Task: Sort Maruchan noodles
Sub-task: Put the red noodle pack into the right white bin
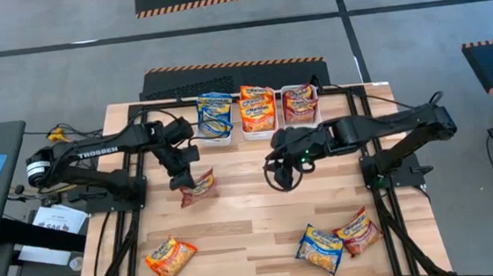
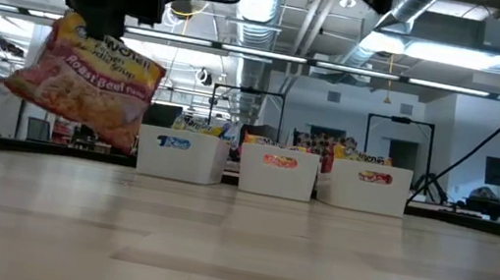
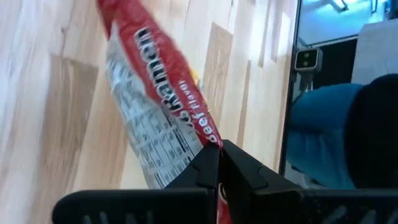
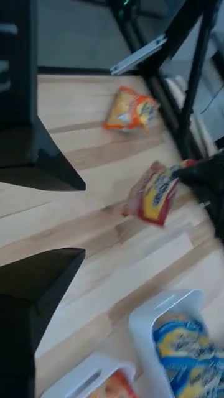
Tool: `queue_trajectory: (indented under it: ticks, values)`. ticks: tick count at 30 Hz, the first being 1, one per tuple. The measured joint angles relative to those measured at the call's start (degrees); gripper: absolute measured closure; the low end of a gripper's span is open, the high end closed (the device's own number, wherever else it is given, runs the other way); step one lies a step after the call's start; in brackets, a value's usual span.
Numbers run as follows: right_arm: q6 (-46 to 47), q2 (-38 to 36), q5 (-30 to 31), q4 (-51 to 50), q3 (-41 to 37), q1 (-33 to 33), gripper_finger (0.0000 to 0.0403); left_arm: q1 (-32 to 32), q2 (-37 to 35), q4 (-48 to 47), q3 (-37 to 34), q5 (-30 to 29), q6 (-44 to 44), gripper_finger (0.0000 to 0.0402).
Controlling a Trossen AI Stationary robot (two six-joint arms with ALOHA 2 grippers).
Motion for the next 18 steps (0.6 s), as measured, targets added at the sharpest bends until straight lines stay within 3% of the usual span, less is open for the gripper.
queue_trajectory:
  ticks: [9,13,18]
  values:
    - [-4.8,0.0,0.0,24.3,-13.6,-0.9,0.0222,-1.3,0.0,4.7,0.0,-0.8,-0.8,0.0401]
    - [-11.3,0.0,0.1,27.8,-16.3,-1.7,0.0222,-1.8,0.0,5.7,0.0,-1.2,-0.5,0.0401]
    - [-12.0,0.1,0.0,29.6,-17.6,-3.7,0.0219,-2.5,0.0,8.7,0.0,-1.8,-0.3,0.0401]
